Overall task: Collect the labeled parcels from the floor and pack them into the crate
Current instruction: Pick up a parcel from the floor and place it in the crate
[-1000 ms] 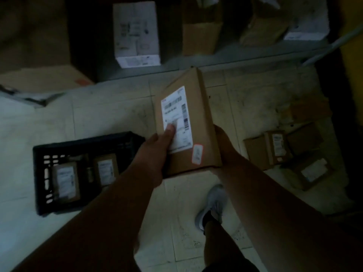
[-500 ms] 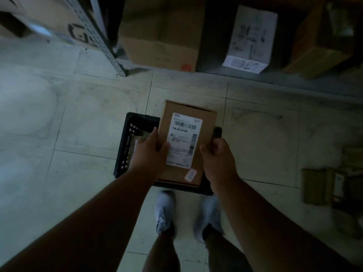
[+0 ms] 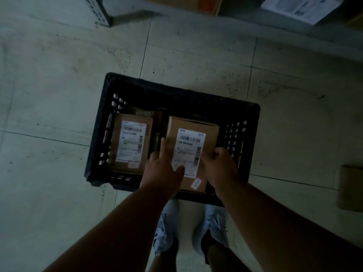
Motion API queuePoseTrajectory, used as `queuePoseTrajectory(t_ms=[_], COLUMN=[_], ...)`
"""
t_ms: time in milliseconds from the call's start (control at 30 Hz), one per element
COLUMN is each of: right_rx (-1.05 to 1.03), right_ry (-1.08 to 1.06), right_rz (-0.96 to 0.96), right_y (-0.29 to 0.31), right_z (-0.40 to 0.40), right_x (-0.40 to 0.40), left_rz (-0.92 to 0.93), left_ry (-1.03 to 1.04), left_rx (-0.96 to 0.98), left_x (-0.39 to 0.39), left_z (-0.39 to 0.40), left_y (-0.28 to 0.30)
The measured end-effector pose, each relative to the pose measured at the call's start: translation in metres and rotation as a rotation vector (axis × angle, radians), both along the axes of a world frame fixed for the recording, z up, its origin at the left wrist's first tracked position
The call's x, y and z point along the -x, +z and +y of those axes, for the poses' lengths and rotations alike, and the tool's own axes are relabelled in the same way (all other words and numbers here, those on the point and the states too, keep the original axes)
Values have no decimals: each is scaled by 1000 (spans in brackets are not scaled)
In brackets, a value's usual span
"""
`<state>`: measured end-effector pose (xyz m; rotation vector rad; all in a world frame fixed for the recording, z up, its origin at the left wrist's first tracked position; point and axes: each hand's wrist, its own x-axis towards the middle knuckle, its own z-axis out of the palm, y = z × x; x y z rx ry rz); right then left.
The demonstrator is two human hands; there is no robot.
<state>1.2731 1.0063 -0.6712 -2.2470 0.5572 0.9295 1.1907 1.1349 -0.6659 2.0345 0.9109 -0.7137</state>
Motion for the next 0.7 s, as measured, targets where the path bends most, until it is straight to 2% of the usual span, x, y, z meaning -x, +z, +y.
queuePoseTrajectory(t_ms=[100,233,300,400,500,633,700], right_rx=[-32,-119,-153,-187,-234,-270,-273], right_ry=[-37,-41,-19,20,49,126,180], right_rz=[76,65,101,201,249,209,165], right_y=[-45,-84,-92,-98,-98,-98,-99], right_z=[-2,5,15,25,27,28,31], right_x=[5,4,4,8,13,19,22], left_rz=[51,94,127,183,236,253,216], left_ry=[-72,-202,-179,-288,-331,-334,-270], left_rx=[128,114,88,22,41,150,141], left_x=[3,-2,0,4,4,-2,-5], left_z=[7,16,18,17,15,17,17], left_y=[-35,-67,-78,-86,-91,-98,-100])
